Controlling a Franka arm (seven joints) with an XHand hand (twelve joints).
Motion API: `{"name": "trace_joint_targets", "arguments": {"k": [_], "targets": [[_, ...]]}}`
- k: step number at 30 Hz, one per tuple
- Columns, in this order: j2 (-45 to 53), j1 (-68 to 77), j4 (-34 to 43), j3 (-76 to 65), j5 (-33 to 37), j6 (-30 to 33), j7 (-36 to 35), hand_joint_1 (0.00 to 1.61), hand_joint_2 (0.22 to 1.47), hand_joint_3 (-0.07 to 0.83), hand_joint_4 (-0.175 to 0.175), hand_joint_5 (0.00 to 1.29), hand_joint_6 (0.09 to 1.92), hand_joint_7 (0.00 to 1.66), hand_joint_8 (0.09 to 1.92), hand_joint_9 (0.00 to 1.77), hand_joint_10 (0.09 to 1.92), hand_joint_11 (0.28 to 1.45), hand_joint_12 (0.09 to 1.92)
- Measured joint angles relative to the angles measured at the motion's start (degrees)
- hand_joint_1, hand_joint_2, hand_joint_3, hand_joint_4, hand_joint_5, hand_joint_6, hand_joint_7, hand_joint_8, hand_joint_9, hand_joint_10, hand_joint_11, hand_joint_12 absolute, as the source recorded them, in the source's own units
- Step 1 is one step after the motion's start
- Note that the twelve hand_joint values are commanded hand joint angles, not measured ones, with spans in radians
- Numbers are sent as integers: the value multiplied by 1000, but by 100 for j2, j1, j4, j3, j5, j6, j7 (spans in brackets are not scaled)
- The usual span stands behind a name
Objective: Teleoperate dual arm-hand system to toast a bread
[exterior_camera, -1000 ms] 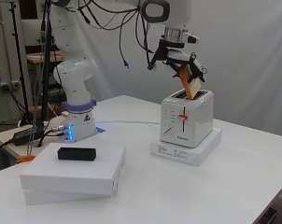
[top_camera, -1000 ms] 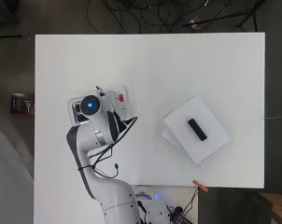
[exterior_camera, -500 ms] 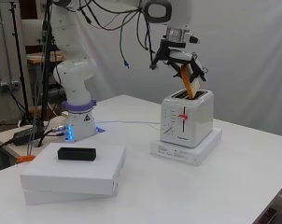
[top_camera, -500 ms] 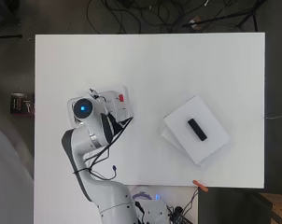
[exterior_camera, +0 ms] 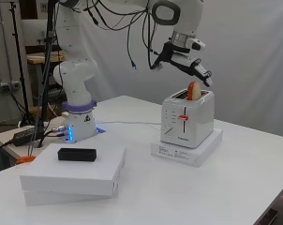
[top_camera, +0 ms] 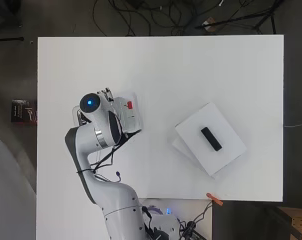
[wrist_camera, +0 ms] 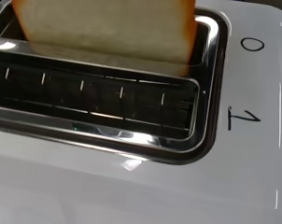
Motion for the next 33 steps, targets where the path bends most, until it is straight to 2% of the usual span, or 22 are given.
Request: {"name": "trace_joint_targets", "arguments": {"k": [1, 2, 3, 4, 5, 6, 7, 8, 9, 10, 12, 15, 18, 21, 23, 24, 25, 26, 28, 29, 30, 33], "targets": [[7, -11, 85, -30, 56, -113, 78, 153, 987, 4, 50, 489, 87, 408, 87, 426, 87, 381, 87], [-4, -28, 122, -64, 115, -158, 92, 138, 1004, 5, 49, 498, 87, 459, 87, 511, 87, 410, 87], [-21, -52, 103, -113, 143, -105, 53, 131, 1036, 2, 35, 526, 87, 751, 87, 804, 171, 554, 117], [-24, -81, 42, -179, 126, 27, -2, 131, 1059, 5, 29, 580, 87, 977, 411, 977, 772, 622, 590], [-19, -121, -47, -279, 80, 214, -39, 131, 1077, 5, 22, 612, 87, 1044, 866, 1052, 1226, 614, 991], [-15, -161, -113, -393, 57, 370, -58, 129, 1090, 3, 19, 628, 87, 1018, 1103, 1042, 1396, 573, 1122], [-26, -210, -170, -523, 55, 534, -60, 119, 1093, 1, 15, 589, 87, 925, 878, 956, 1107, 549, 853], [-53, -263, -256, -666, 59, 739, -54, 111, 1088, 0, 16, 538, 87, 812, 552, 857, 706, 521, 531], [-84, -304, -357, -775, 71, 914, -56, 108, 1083, 0, 19, 504, 87, 730, 306, 789, 398, 502, 295], [-102, -352, -483, -883, 112, 1075, -91, 114, 1088, 0, 17, 487, 87, 720, 162, 781, 212, 500, 154], [-50, -413, -627, -1043, 246, 1187, -340, 143, 1109, 1, -15, 448, 87, 829, 87, 910, 87, 549, 87], [235, -499, -570, -1274, 494, 1233, -931, 149, 1110, -3, -51, 366, 87, 850, 87, 983, 87, 585, 87], [408, -336, -556, -1644, 537, 1310, -1051, 173, 1108, -2, -94, 322, 87, 915, 87, 1080, 87, 664, 87], [578, -269, -521, -1821, 598, 1389, -1095, 161, 1098, -4, -109, 309, 87, 827, 87, 997, 87, 642, 87], [809, -344, -478, -1801, 643, 1406, -1109, 180, 1099, 0, -121, 321, 87, 959, 87, 1117, 121, 743, 87], [914, -365, -462, -1798, 673, 1424, -1129, 198, 1100, 0, -127, 330, 87, 1047, 87, 1123, 421, 753, 271], [1007, -383, -438, -1796, 715, 1448, -1162, 215, 1099, 0, -132, 337, 87, 1056, 236, 1081, 748, 712, 563], [1132, -419, -380, -1782, 792, 1460, -1235, 231, 1098, 0, -137, 340, 87, 998, 524, 1036, 1017, 659, 823], [1323, -477, -259, -1760, 940, 1434, -1408, 256, 1097, 0, -144, 343, 87, 873, 952, 972, 1296, 589, 1095], [1414, -509, -202, -1747, 1014, 1401, -1519, 264, 1096, 0, -146, 345, 87, 838, 1049, 949, 1341, 571, 1143], [1500, -537, -142, -1732, 1079, 1374, -1618, 269, 1095, 0, -145, 348, 87, 824, 1043, 931, 1290, 559, 1106], [1690, -612, 14, -1682, 1221, 1245, -1820, 290, 1091, 0, -138, 362, 87, 850, 867, 928, 1086, 582, 893]]}}
